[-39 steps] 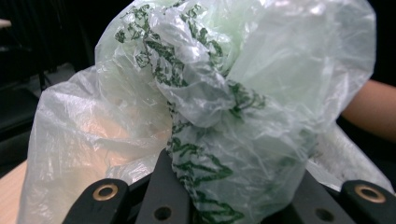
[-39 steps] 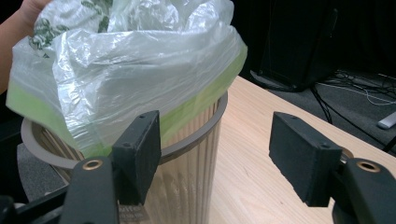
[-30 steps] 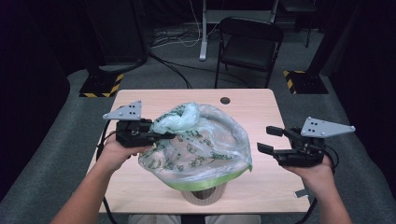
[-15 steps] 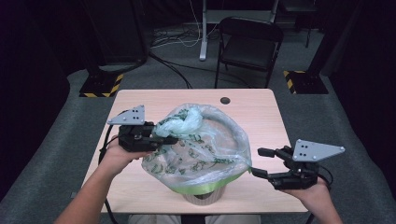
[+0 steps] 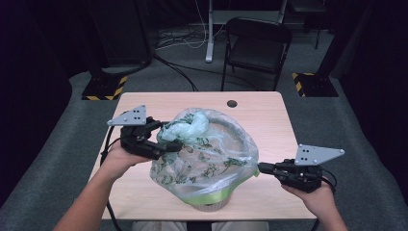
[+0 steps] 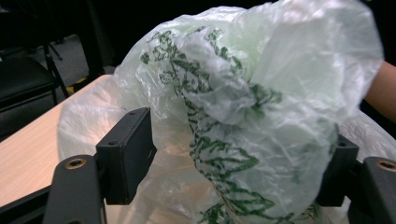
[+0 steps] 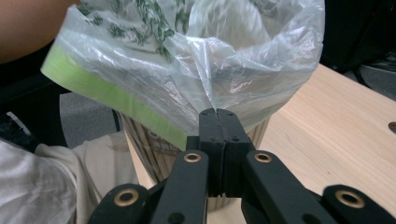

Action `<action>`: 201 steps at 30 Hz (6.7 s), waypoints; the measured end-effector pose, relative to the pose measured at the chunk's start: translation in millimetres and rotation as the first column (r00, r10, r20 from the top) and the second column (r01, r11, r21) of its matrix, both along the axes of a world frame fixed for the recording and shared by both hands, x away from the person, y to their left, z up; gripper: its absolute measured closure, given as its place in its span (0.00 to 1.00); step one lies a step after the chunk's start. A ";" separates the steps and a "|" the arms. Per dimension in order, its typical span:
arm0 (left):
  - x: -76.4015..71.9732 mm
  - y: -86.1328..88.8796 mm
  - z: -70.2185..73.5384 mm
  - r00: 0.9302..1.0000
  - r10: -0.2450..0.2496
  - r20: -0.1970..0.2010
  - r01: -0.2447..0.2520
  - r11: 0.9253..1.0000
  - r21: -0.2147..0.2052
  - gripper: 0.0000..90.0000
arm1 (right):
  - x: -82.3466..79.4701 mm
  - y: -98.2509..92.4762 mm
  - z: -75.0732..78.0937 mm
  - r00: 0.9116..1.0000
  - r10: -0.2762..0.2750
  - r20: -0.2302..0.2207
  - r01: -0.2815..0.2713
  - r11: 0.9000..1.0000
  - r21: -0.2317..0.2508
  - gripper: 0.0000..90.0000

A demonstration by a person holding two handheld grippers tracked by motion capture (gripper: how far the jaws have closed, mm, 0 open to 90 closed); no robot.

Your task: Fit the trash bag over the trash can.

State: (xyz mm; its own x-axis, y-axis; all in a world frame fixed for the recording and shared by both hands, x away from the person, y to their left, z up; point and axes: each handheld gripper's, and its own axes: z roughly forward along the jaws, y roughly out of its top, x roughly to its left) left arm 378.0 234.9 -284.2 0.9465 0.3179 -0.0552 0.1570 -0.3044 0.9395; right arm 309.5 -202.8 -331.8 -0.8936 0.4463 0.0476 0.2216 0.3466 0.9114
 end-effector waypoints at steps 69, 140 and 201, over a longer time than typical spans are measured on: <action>-4.7 40.9 -37.8 0.998 0.055 -0.033 -0.053 0.996 0.066 1.00 | 3.3 10.7 -10.2 0.994 0.111 0.022 -0.111 0.994 -0.015 1.00; 9.3 -17.8 -7.5 1.000 -0.006 -0.003 0.006 0.999 0.039 0.44 | 26.8 71.2 47.7 0.988 0.115 0.101 -0.121 0.991 0.052 0.40; 6.7 -75.1 -16.0 0.991 -0.132 -0.031 0.135 0.957 0.257 0.39 | 25.8 4.9 8.1 1.000 0.010 -0.005 -0.011 0.999 -0.041 0.43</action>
State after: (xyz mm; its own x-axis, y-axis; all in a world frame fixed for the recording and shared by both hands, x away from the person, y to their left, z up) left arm 384.6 159.8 -300.3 0.9811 0.1935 -0.0007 0.1100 -0.5549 0.8246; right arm 335.3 -197.9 -323.7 -0.8980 0.4386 0.0341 0.2225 0.3859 0.8953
